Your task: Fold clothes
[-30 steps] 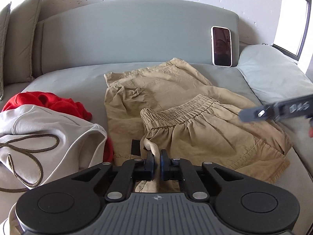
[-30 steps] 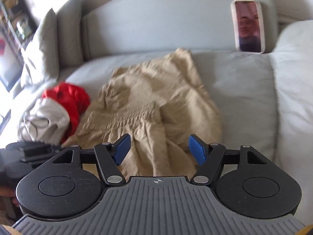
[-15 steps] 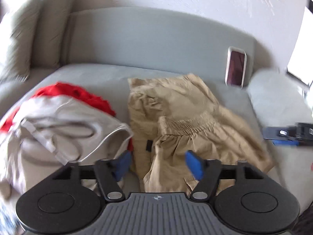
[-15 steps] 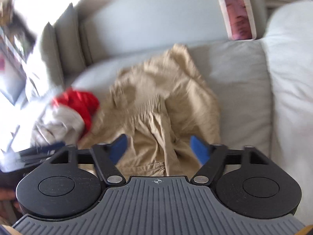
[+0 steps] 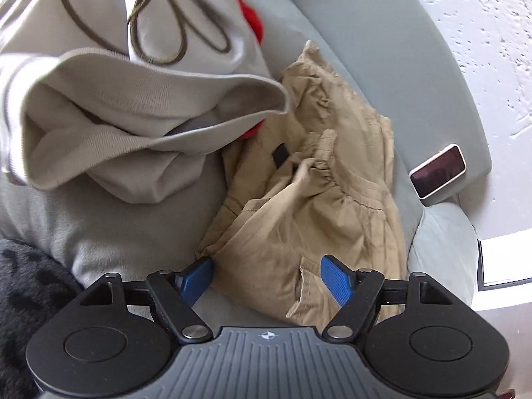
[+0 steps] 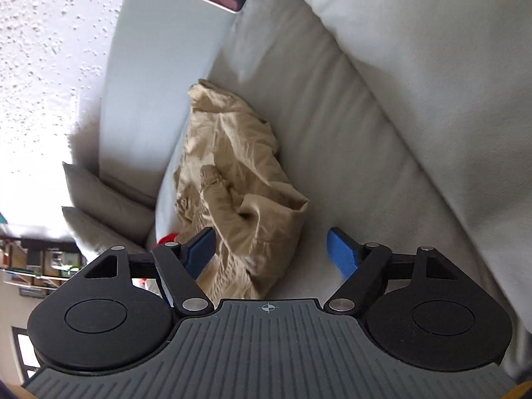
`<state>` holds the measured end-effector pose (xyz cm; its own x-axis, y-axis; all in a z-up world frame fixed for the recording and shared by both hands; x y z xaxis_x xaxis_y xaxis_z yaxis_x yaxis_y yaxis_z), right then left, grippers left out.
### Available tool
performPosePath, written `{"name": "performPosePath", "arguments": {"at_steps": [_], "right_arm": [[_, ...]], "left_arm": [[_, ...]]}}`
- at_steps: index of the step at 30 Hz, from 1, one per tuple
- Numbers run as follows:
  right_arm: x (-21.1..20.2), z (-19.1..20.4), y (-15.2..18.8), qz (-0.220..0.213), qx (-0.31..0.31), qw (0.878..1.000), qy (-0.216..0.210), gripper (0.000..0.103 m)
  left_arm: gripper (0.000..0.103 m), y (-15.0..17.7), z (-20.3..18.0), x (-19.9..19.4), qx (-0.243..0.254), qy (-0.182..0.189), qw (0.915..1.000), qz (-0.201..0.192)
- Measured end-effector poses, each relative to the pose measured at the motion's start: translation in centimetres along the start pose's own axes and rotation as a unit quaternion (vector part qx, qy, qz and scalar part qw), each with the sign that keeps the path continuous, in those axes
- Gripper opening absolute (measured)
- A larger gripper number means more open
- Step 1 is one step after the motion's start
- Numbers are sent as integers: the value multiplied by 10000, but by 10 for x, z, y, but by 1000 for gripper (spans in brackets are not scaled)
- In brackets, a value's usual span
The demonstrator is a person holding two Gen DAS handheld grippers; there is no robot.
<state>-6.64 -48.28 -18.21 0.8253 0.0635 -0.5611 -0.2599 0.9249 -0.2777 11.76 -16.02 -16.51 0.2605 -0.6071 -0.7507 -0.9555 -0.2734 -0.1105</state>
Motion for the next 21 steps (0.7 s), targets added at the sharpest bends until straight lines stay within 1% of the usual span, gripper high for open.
{"name": "performPosePath", "arguments": {"at_steps": [1,3,5,6,7,8,9,10,11,12,13,16,19,21], "right_arm": [[7,0,0,-45,-46,10000,-2,76],[18,7,-4,-113,-312,9994,35,78],[28,21,-7,8,-817,9965,147,85],[32,31,-5,74,-1223,9919,349,82],[36,41,-4,141,-1626,9850,551,41],[38,47,-3,187,-1892,9792,706,10],[37,48,-3,183,-1834,9800,750,6],[36,49,-3,180,-1776,9807,795,5],[34,50,-2,167,-1712,9817,813,5],[28,52,-1,132,-1635,9834,770,4],[23,55,0,97,-1559,9851,726,4],[0,65,11,94,-1457,9869,687,4],[-34,69,26,106,-1212,9904,662,4],[-63,60,41,78,-1041,9925,635,4]], "left_arm": [[80,0,-2,2,34,31,10000,0],[84,1,-8,5,215,5,9998,9],[84,4,-15,8,403,-115,9991,-19],[79,5,-18,8,483,-195,9986,-46],[62,5,-20,6,602,-291,9977,-68],[53,4,-21,4,750,-392,9964,-82],[37,3,-23,2,898,-492,9947,-95],[28,1,-24,-1,1003,-511,9936,-75],[24,0,-24,-5,1067,-454,9933,-25],[15,-2,-25,-11,1145,-402,9926,10],[12,-2,-27,-18,1278,-369,9911,38],[10,1,-32,-41,1750,-300,9839,180],[10,9,-29,-63,1947,-121,9795,498],[11,17,-22,-71,2017,-67,9772,654]]}}
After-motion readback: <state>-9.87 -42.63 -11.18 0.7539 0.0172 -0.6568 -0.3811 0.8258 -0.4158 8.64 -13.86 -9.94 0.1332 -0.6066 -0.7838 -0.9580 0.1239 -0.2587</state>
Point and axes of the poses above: each gripper's, at about its wrist camera, not at the fingertips, and x roughly the way its jaws point, z to its left, y to its underside, the point moved 1 cm from there along x, roughly the way its jaws point, and after that the axes turned 11 degrees about -x, right-handed, at the moved point
